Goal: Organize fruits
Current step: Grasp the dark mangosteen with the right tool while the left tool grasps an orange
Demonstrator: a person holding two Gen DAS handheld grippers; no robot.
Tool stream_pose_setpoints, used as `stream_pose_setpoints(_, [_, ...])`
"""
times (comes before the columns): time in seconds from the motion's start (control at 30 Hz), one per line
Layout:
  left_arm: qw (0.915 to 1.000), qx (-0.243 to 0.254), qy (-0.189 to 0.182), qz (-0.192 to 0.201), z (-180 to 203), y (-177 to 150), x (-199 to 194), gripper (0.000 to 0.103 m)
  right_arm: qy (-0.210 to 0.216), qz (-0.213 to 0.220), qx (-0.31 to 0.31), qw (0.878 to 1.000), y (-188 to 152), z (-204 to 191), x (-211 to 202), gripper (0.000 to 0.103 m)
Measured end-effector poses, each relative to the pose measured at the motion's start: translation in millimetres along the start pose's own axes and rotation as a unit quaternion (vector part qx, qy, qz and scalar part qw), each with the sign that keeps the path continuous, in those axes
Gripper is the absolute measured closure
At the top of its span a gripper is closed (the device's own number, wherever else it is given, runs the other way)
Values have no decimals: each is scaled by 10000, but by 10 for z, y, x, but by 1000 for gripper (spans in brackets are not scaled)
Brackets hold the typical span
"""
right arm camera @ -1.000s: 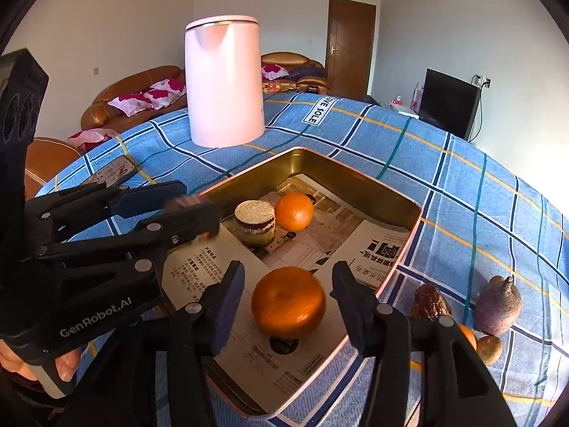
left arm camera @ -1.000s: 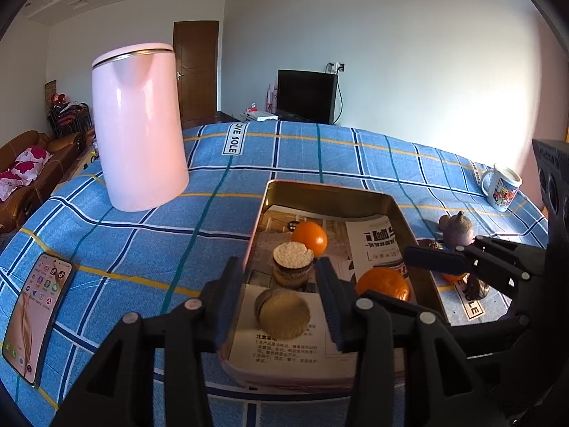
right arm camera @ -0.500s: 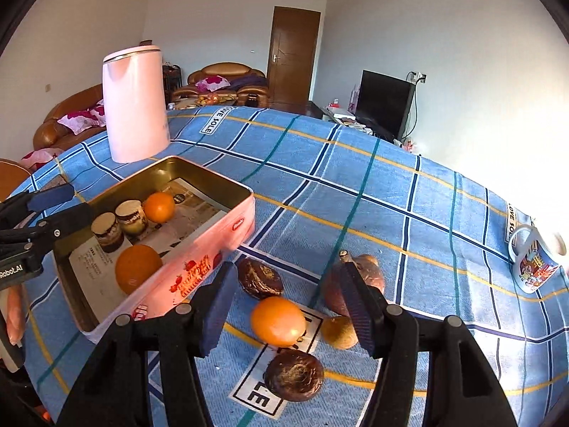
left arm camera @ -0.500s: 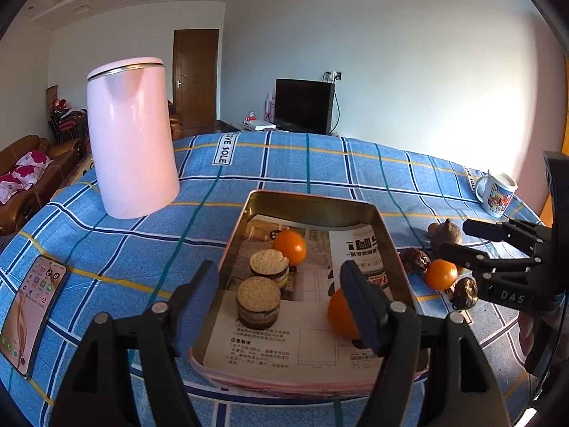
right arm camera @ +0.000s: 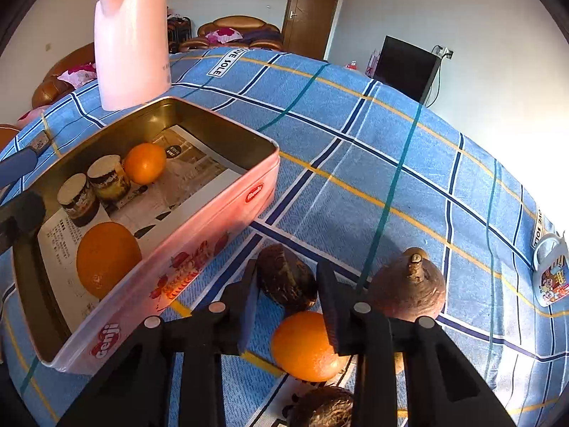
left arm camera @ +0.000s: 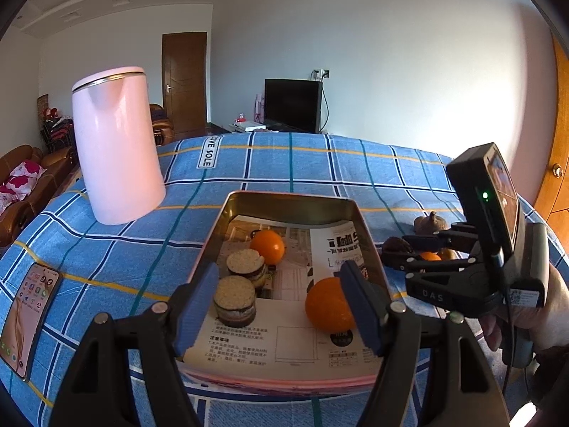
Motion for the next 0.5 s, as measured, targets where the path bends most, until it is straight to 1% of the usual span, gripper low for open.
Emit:
stream_pose_setpoints(0.03, [10000, 20, -18, 9, 22, 2, -7, 30, 48, 71, 112, 9999, -1, 29, -28, 70])
stream_pose_setpoints(0.1, [10000, 59, -57, 26, 74, 12, -20, 30, 178, 359, 310, 9987, -13, 90, -146, 70])
stream_pose_setpoints(0.23, [9997, 156, -195, 24, 251, 38, -32, 30, 158, 899, 653, 9937, -102, 250, -521, 70])
stream_pose_setpoints(0.33, [9990, 326, -314, 20, 473, 54, -34, 30, 8, 1219, 905, 9884, -234, 429, -790, 70])
stream_pose_setpoints(0.43, [9975, 531, -469, -23, 745, 59, -8, 30, -300, 1339, 1070, 9847, -365, 608, -919, 70])
stream_pose_setpoints(0.5, [9962, 673, -539, -75, 928, 54, 33, 30, -413, 1337, 1173, 9832, -447, 705, -921, 70])
Point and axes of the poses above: each gripper's, at about its wrist camera, not at the fingertips, and x roughly the way its jaws point, z to its right, y to its top, the point moved 2 cm from there along x, roughly the way its jaws point, and after that the axes turned 5 degrees about z, right-handed, at the moved point
